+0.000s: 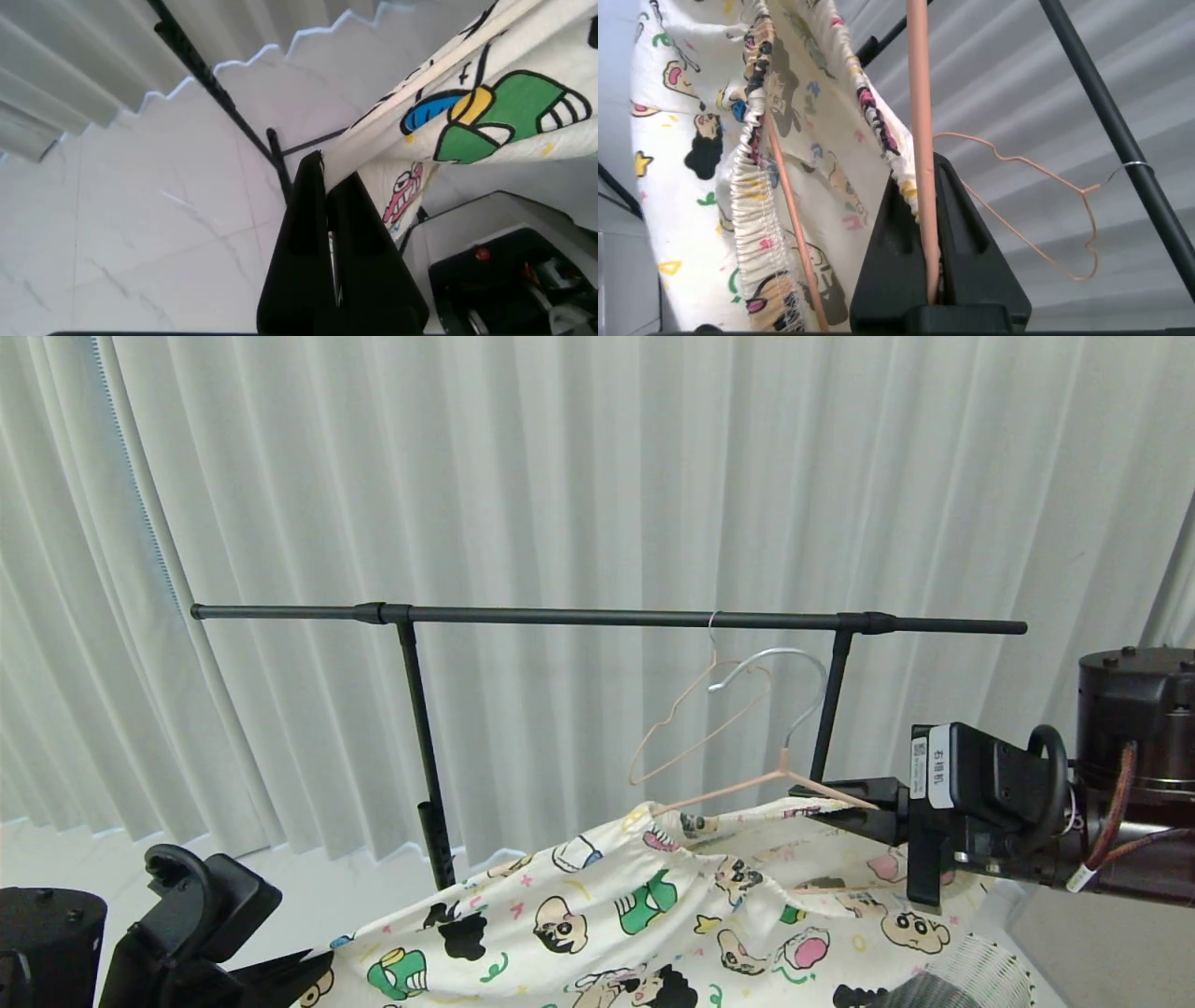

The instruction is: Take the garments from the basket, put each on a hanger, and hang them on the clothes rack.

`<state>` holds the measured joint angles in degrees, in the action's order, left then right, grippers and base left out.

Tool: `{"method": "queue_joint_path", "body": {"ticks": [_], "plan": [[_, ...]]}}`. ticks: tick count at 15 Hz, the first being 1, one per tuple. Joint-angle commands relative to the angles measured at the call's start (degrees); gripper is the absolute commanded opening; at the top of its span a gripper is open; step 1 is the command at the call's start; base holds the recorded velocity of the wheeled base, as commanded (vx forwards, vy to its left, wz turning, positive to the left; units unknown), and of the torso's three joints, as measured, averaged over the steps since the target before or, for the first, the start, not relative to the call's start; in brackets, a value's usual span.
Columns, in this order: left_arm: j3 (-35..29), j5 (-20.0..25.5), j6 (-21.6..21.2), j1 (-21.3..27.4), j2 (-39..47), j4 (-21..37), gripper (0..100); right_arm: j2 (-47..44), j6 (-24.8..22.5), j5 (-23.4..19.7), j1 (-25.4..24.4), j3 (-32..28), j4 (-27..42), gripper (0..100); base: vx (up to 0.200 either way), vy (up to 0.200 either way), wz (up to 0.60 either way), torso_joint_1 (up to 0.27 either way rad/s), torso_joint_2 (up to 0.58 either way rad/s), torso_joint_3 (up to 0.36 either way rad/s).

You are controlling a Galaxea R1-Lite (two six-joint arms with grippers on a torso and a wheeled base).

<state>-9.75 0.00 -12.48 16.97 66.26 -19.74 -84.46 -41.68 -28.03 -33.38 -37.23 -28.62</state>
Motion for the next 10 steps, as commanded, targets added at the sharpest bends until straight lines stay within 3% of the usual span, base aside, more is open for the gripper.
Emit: {"method": "queue_joint_path", "body": {"ticks": [1, 2, 3, 6, 10], "plan": [[-0.6, -0.1, 0.1, 3.4, -1.0, -0.8, 0, 0.0, 0.3, 0.3, 0.1, 0.0, 0.0, 0, 0.0, 0.0, 0.0, 0.0, 0.0, 0.0], [-0.7, -0.1, 0.1, 4.1, -1.2, -1.3, 0, 0.0, 0.6, 0.3, 0.1, 0.0, 0.0, 0, 0.0, 0.0, 0.0, 0.0, 0.0, 0.0], [-0.7, -0.1, 0.0, 4.3, -1.3, -1.4, 100, 0.0, 0.9, 0.4, 0.2, 0.0, 0.0, 0, 0.0, 0.0, 0.0, 0.0, 0.0, 0.0], [-2.0, 0.0, 0.4, 4.4, -2.4, -1.4, 100, 0.1, 1.5, 4.1, 4.2, 0.1, 0.5, 0, 0.0, 0.0, 0.0, 0.0, 0.0, 0.0], [-6.5, 0.0, 4.4, 4.5, -2.4, -1.4, 100, 0.8, 5.5, 8.3, 12.6, 0.1, 4.4, 0, 0.0, 0.0, 0.0, 0.0, 0.0, 0.0]]}}
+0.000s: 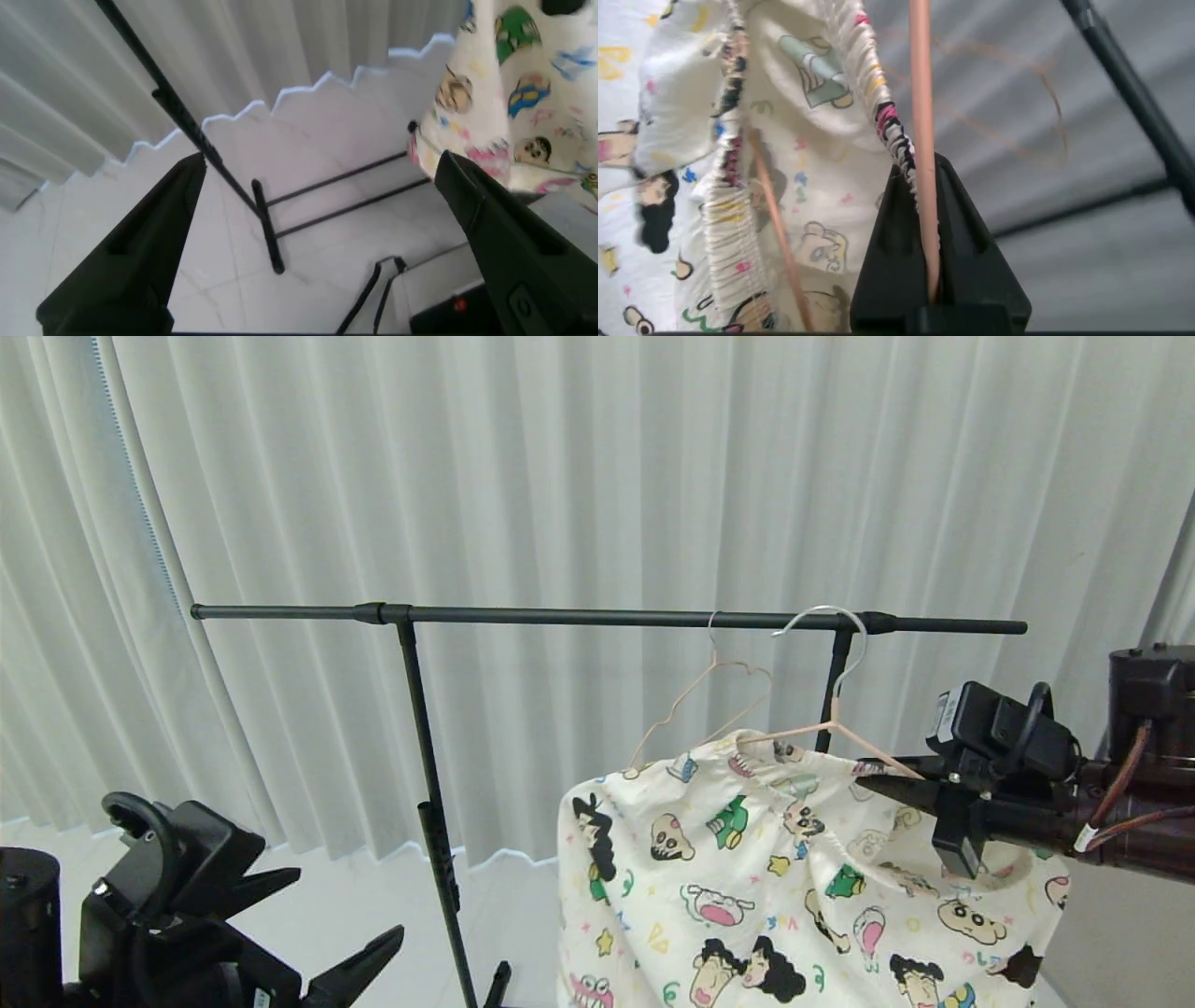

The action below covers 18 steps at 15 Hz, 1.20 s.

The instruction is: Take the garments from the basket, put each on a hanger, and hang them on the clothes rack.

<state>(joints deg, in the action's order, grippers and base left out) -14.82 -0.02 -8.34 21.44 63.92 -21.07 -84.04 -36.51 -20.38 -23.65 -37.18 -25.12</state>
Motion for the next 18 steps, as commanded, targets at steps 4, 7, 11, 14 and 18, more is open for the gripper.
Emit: {"method": "queue_joint_path", "body": {"ticks": [4, 7, 11, 14, 18], "plan": [[-3.7, -0.5, 0.1, -0.3, 0.4, 0.0, 100, 2.2, 1.2, 10.2, 10.9, -0.6, 9.5, 0, 0.0, 0.0, 0.0, 0.0, 0.0, 0.0], [-3.7, -3.9, 0.0, -0.3, 0.9, 0.0, 100, 2.0, 8.9, 23.6, 11.8, -2.1, 15.5, 0, 0.0, 0.0, 0.0, 0.0, 0.0, 0.0], [-4.7, -4.2, -1.1, -0.3, 1.7, 0.0, 100, -0.1, 14.8, 28.7, 11.8, -3.6, 16.4, 0, 0.0, 0.0, 0.0, 0.0, 0.0, 0.0], [-5.0, -4.2, -1.9, 0.0, 1.7, 0.0, 100, -3.3, 18.3, 32.0, 11.9, -7.2, 16.4, 0, 0.0, 0.0, 0.0, 0.0, 0.0, 0.0], [-5.2, -4.2, -1.9, 0.0, 1.8, 0.0, 100, -5.4, 19.9, 32.2, 11.8, -9.7, 16.2, 0, 0.1, 0.0, 0.0, 0.001, 0.0, 0.001]]}}
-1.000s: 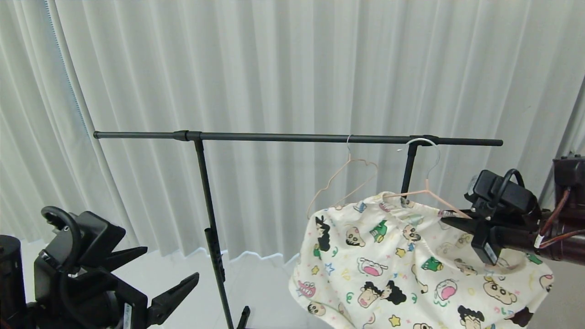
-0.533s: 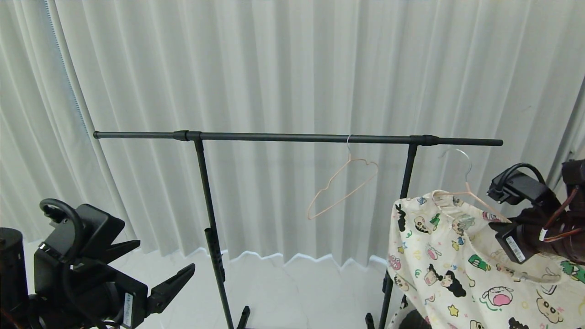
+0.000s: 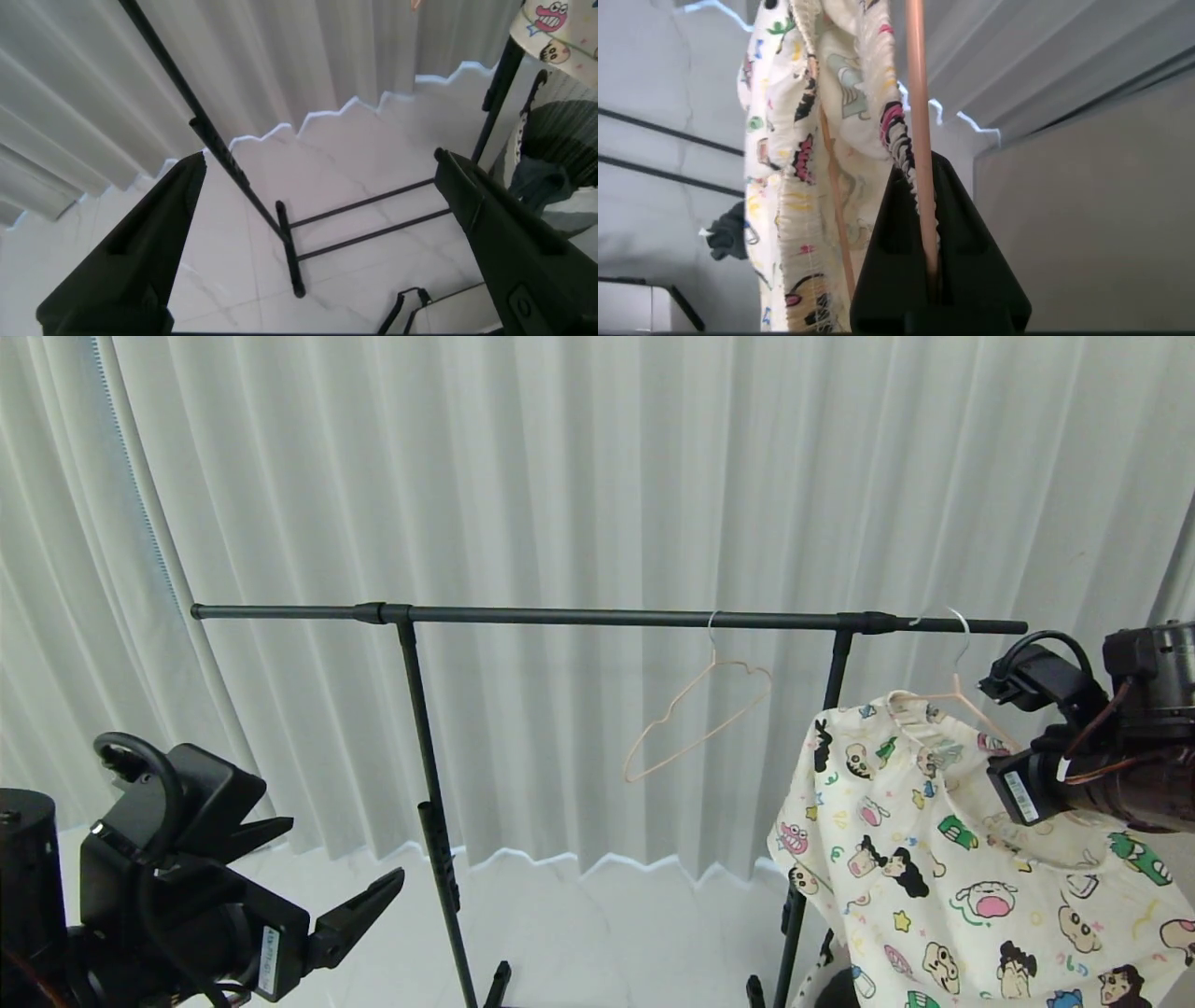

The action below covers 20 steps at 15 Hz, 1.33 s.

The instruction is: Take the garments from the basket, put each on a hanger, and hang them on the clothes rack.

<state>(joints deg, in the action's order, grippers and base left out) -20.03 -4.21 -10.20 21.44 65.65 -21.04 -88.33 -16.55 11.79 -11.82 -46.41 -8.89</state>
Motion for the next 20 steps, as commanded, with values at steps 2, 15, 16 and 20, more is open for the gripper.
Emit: {"method": "queue_joint_path", "body": {"ticks": [2, 15, 16, 20], "plan": [[0.1, 0.0, 0.0, 0.1, 0.1, -0.1, 100, -1.8, 0.1, -0.1, 0.0, -0.8, -0.3, 0, 0.2, 0.0, 0.0, -0.01, 0.0, 0.002], [0.0, -0.1, -0.1, 5.8, 1.0, -0.1, 100, -3.5, 3.1, 0.2, 0.0, -0.8, -0.4, 0, 0.169, 0.0, 0.0, 0.003, 0.0, 0.002], [0.0, -0.1, -0.1, 5.8, 0.9, -0.1, 100, -4.0, 3.2, 0.2, 0.0, -0.8, -1.0, 0, 0.0, 0.0, 0.0, 0.0, 0.0, 0.0], [0.0, -0.2, -0.1, 5.8, 0.5, -0.1, 100, -8.0, 3.9, 0.3, 0.0, -0.8, -4.9, 0, 0.0, 0.0, 0.0, 0.0, 0.0, 0.0]]}}
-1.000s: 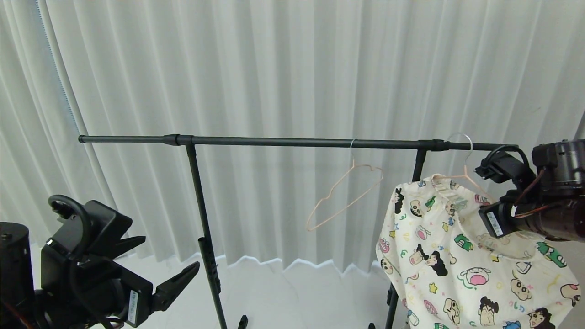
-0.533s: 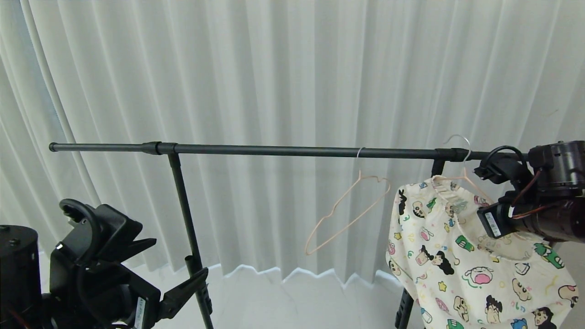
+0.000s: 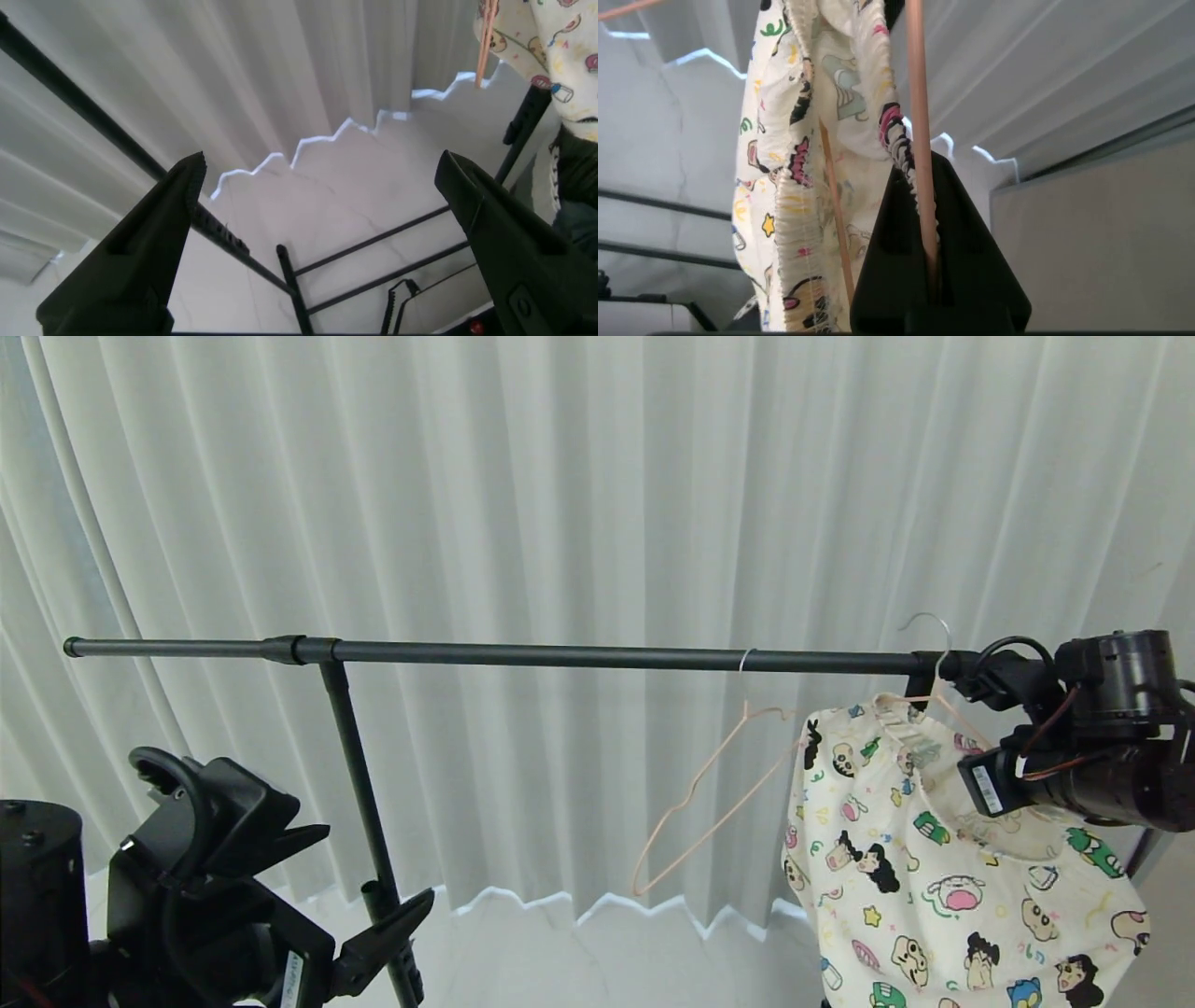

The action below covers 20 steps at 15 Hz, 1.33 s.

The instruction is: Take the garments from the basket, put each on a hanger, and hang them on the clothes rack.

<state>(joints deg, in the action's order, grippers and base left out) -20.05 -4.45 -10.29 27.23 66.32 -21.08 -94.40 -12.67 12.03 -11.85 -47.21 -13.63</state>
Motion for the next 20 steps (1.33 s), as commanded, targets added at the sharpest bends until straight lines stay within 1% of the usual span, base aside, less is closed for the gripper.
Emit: {"method": "queue_joint_path", "body": {"ticks": [1, 3, 6, 14, 15, 16, 17, 20], "plan": [[0.0, -0.4, 0.0, 0.0, -0.2, 0.0, 100, -3.2, 0.5, 0.0, 0.0, -0.1, -0.9, 0, 0.0, 0.0, 0.0, 0.0, 0.0, 0.0], [-0.1, -2.0, -0.1, 0.1, -0.3, 0.0, 100, -6.3, 0.7, 0.0, 0.1, -1.1, -2.9, 0, 0.0, 0.0, 0.0, 0.0, 0.0, 0.0], [-0.1, -2.7, -2.8, 0.1, -0.5, 0.0, 100, -9.7, 0.6, 0.0, 0.2, -4.1, -3.2, 0, 0.0, 0.0, 0.0, 0.0, 0.0, 0.0], [-0.2, -2.7, -3.6, 0.1, -0.5, 0.0, 100, -9.7, 0.7, 0.3, 0.1, -4.1, -2.9, 0, 0.0, 0.0, 0.0, 0.0, 0.0, 0.0], [-0.2, -2.7, -3.6, 0.1, -0.5, 0.0, 100, -9.4, 0.8, 0.3, 0.1, -3.9, -2.9, 100, 0.0, 0.0, 0.0, 0.0, 0.0, 0.0], [-0.2, -2.7, -3.5, 0.1, -0.6, 0.0, 100, -8.9, 1.1, 0.2, 0.1, -3.9, -2.9, 100, 0.0, 0.0, 0.0, 0.0, 0.0, 0.0], [-0.2, -2.7, -3.5, 0.1, -0.6, 0.0, 100, -7.8, 2.6, 0.0, 0.1, -3.7, -2.8, 100, 0.0, 0.0, 0.0, 0.0, 0.0, 0.0], [-0.2, -2.7, -3.5, 0.1, -0.5, 0.0, 100, -5.5, 3.9, -0.5, 0.0, -2.9, -2.5, 100, 0.0, 0.0, 0.0, 0.0, 0.0, 0.0]]}}
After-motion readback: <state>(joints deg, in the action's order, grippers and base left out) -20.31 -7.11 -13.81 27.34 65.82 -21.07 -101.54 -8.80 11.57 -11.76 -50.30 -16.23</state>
